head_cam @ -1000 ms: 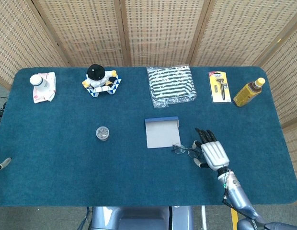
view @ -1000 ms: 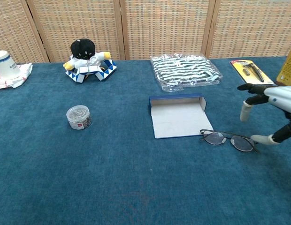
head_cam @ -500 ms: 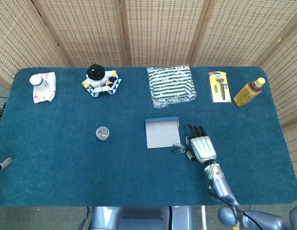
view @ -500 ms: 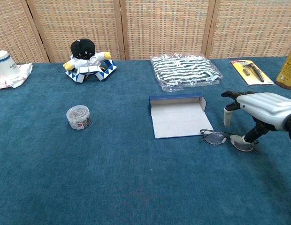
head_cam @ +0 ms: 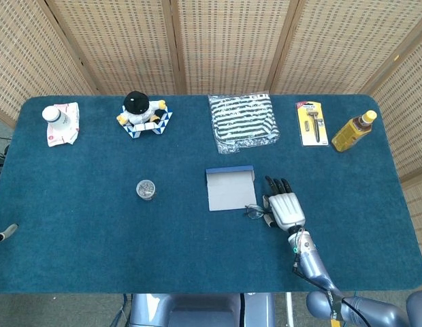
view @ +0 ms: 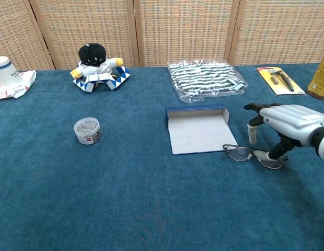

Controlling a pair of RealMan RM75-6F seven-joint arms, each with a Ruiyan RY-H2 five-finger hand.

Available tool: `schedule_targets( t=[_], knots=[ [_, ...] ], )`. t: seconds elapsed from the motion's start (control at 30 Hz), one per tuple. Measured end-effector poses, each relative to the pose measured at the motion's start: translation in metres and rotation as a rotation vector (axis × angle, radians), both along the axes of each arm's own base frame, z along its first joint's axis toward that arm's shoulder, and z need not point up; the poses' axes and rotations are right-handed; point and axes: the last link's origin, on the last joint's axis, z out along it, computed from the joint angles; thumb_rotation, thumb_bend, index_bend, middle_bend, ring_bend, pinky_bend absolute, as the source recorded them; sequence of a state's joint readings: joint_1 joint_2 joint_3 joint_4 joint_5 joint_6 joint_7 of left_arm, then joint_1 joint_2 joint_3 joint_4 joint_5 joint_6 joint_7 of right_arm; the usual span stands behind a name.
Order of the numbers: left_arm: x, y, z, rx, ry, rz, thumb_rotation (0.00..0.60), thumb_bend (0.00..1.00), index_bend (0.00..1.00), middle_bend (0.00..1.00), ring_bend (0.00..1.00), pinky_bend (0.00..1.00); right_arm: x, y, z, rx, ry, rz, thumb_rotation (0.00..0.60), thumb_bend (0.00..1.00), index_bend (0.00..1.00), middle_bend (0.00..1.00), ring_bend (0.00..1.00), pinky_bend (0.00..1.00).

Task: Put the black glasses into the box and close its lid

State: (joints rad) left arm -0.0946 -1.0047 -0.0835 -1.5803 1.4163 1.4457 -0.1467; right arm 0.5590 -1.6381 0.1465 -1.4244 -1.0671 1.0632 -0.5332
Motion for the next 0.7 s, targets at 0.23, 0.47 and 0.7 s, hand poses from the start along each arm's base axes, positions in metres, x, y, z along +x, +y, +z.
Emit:
schedule_targets(
  t=[0.23, 0.47, 0.7],
  knots=[
    [-0.0002, 0.0001, 0.0003, -0.001, -0.002, 0.0, 0.6, 0.0, 0.0, 0.0, 0.0, 0.0, -0.0017, -0.0001, -0.0054, 0.012, 0.01, -0.014, 0.6, 0.41, 0.51, 0.0, 0.0, 0.0],
    [0.0, 0.0004, 0.0001, -0.003, -0.004, -0.001, 0.6, 0.0, 0.0, 0.0, 0.0, 0.0, -0.0002, -0.0005, -0.0088, 0.02, 0.01, -0.014, 0.6, 0.43, 0.57, 0.0, 0.0, 0.0],
    [-0.0003, 0.0004, 0.0006, -0.002, -0.006, -0.001, 0.6, 0.0, 0.0, 0.0, 0.0, 0.0, -0.0007, -0.0013, -0.01, 0.013, 0.026, -0.005, 0.6, 0.47, 0.62, 0.0, 0.0, 0.0]
  ],
)
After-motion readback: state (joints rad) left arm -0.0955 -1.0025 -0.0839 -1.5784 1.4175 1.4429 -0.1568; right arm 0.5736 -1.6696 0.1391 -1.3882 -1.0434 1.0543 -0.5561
